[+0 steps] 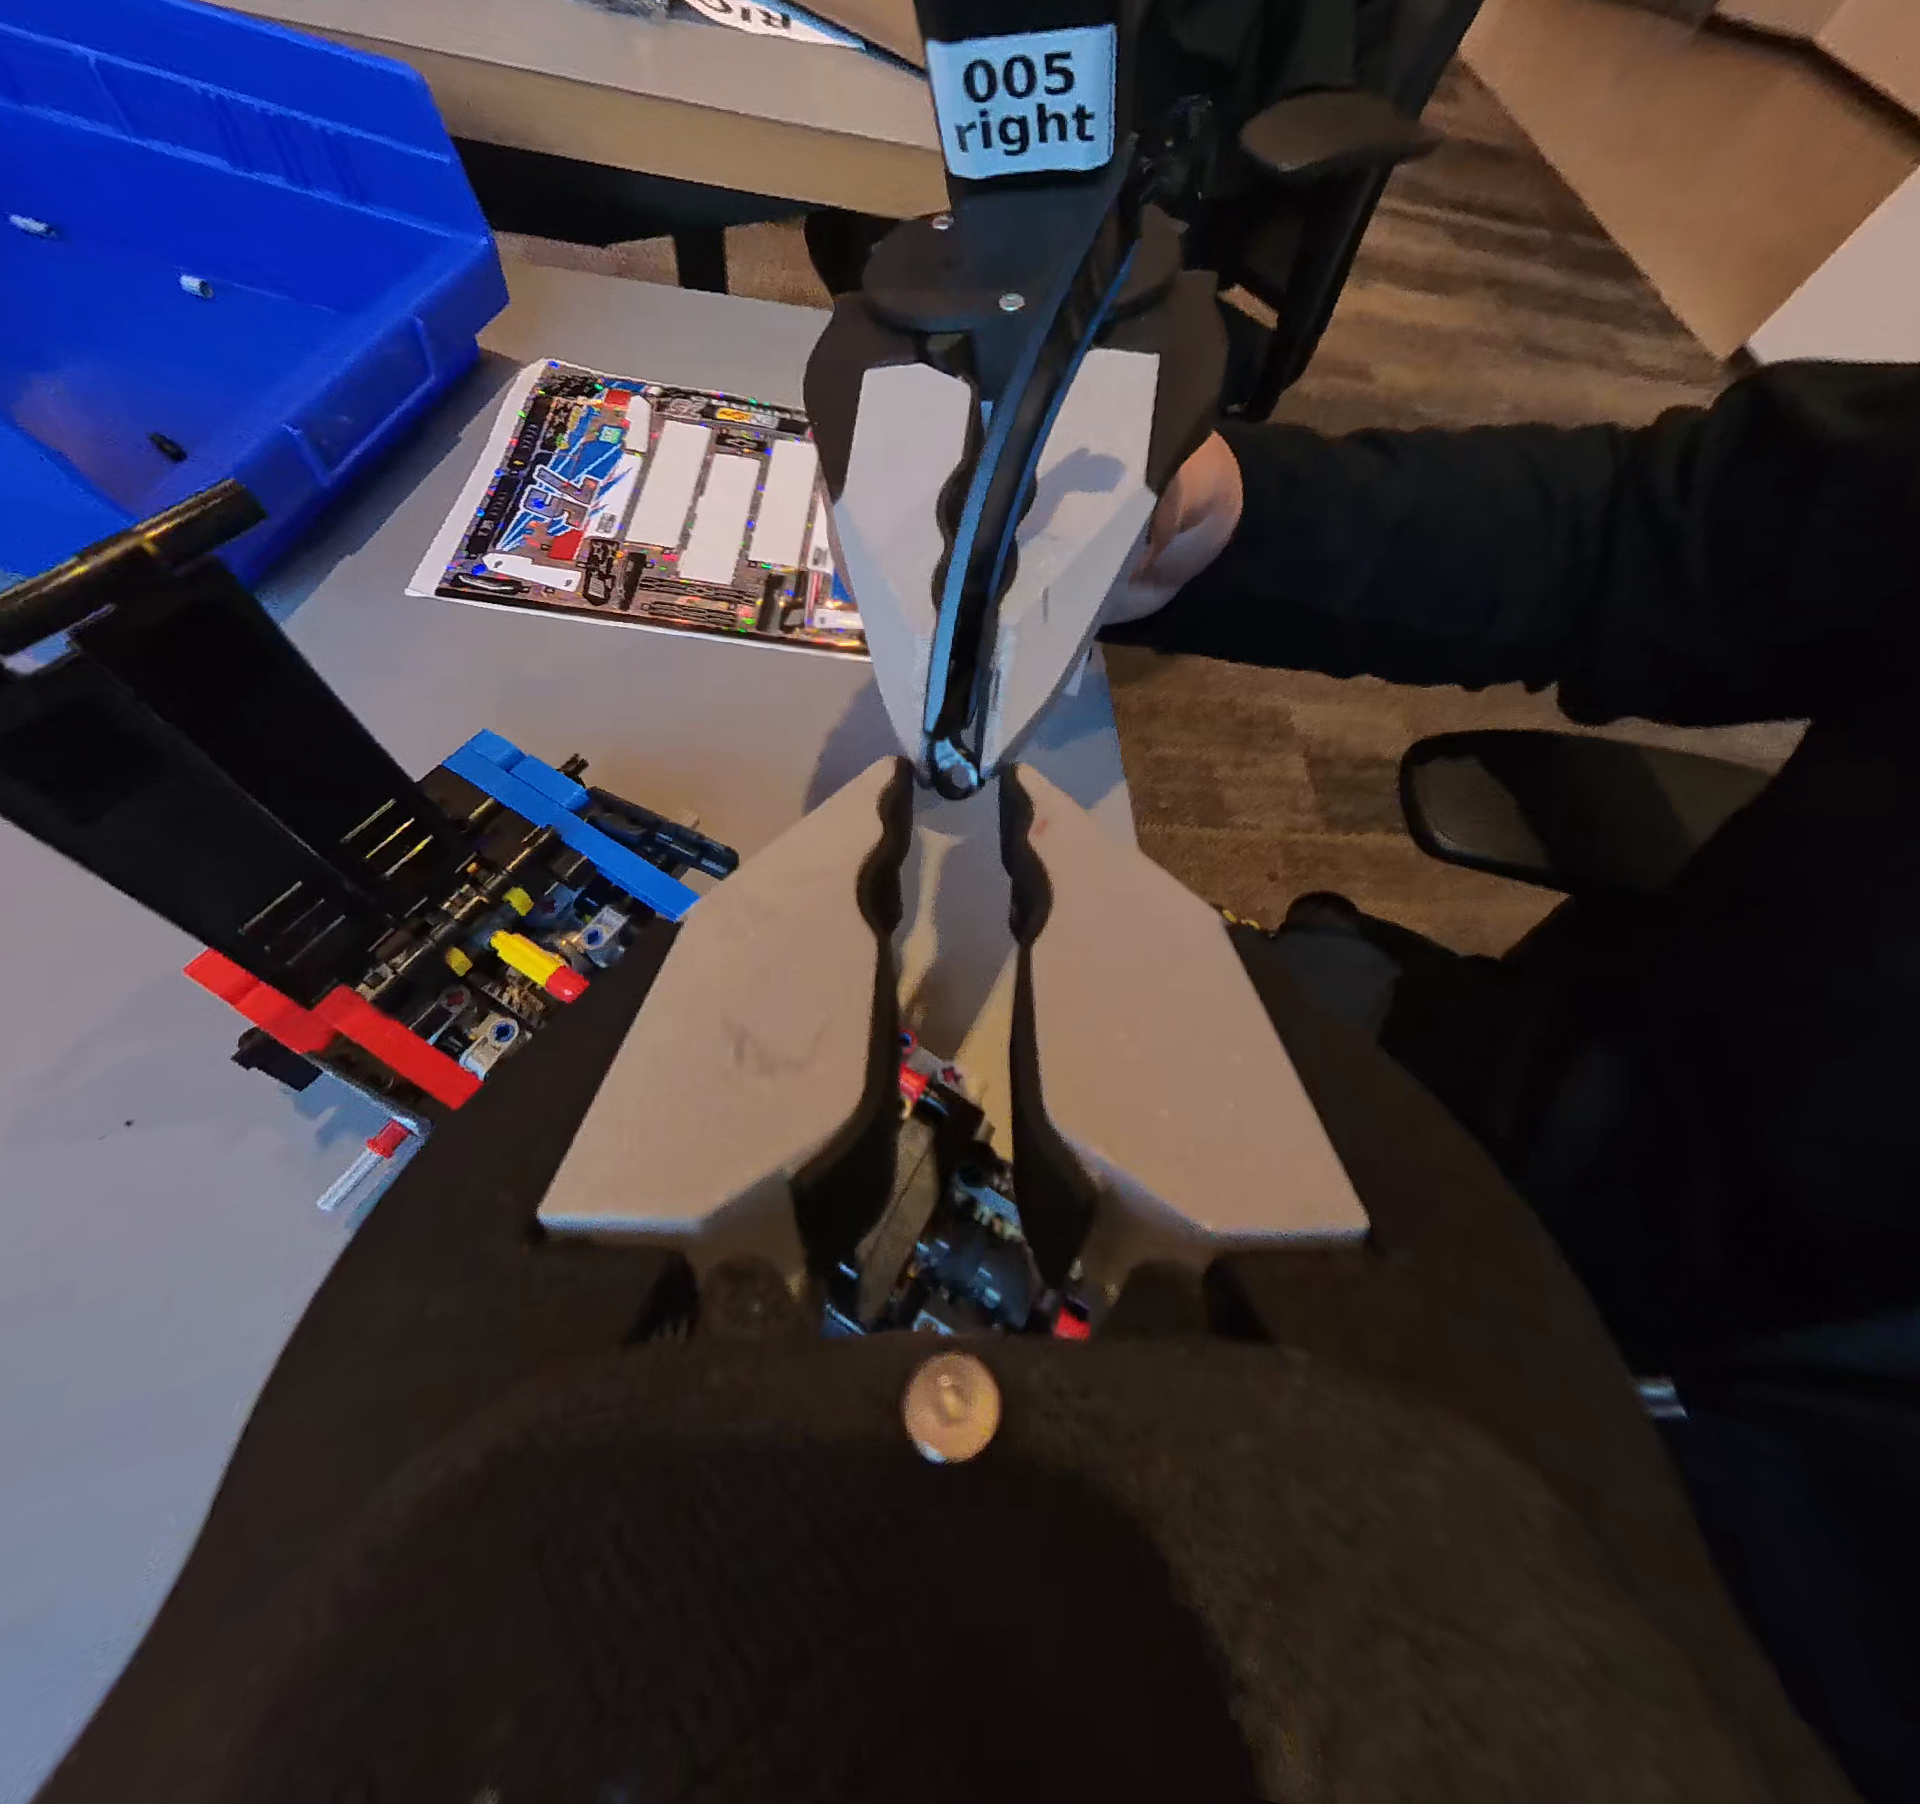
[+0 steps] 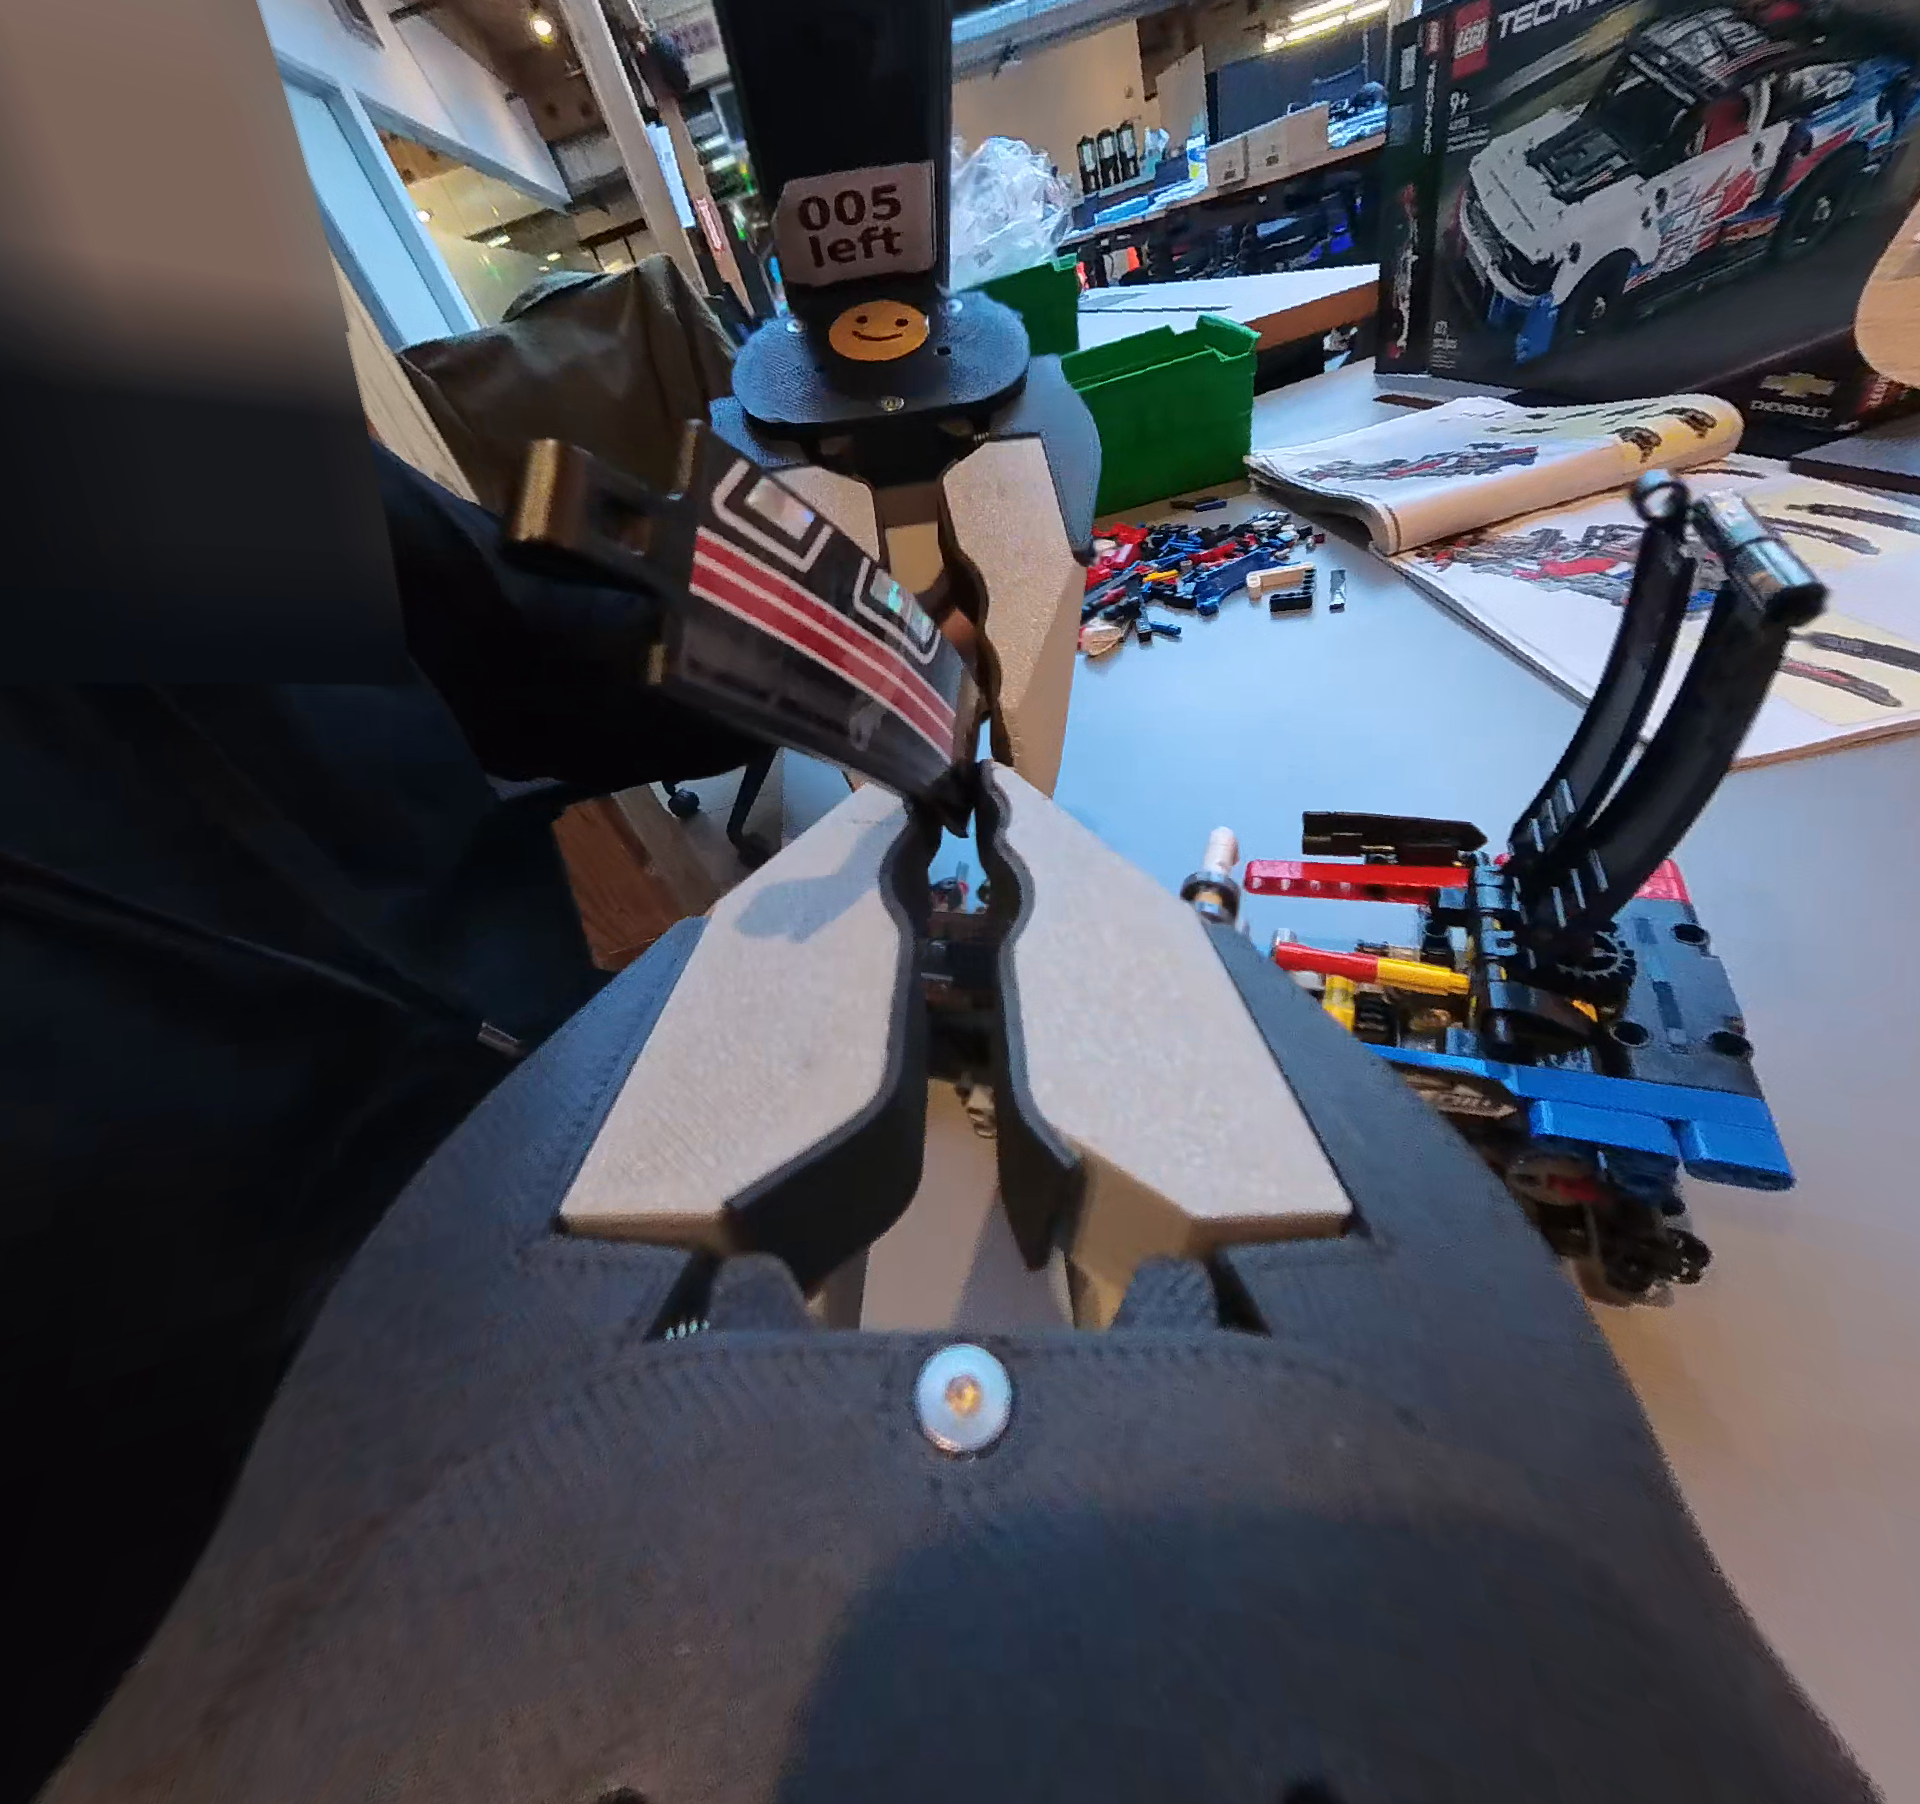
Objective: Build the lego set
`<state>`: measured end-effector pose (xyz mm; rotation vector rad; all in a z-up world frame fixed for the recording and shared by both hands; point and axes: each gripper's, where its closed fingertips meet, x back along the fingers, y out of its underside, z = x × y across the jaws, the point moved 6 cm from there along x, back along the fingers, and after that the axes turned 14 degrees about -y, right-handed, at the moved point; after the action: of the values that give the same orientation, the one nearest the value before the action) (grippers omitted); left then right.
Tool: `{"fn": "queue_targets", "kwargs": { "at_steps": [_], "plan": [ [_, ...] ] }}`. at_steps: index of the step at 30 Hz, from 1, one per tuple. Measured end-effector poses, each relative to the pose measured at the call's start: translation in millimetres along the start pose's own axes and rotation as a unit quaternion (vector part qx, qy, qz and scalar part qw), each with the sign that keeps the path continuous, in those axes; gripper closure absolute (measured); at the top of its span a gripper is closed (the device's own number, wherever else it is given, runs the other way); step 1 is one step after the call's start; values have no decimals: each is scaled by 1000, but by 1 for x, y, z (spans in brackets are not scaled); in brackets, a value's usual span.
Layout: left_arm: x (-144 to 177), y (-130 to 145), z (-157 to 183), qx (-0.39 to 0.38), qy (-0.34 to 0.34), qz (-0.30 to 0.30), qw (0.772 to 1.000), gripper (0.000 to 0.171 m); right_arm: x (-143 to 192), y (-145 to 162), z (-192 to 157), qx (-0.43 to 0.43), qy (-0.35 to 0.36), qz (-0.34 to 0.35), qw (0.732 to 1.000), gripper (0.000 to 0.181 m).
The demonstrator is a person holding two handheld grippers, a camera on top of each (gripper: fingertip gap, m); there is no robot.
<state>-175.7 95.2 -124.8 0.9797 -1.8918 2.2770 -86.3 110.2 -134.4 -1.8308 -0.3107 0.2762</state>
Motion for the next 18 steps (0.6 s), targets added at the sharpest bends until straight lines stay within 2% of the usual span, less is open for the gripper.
{"fn": "queue_targets", "kwargs": {
  "at_steps": [6,7,10,14,18],
  "plan": [
    [-5,12,-22,32,-23,19,999,162,-1,1,20,42,61,-49,996,179],
    [-6,14,-27,36,-28,20,999,171,-1,0,22,57,74,-58,994,178],
    [-4,13,-36,48,-18,36,998,171,1,-1,27,76,79,-76,991,179],
    [-7,13,-38,67,17,33,997,171,6,-2,33,83,73,-64,992,179],
    [-8,18,-45,72,2,28,997,158,9,5,37,89,82,-95,988,178]
  ]
}}
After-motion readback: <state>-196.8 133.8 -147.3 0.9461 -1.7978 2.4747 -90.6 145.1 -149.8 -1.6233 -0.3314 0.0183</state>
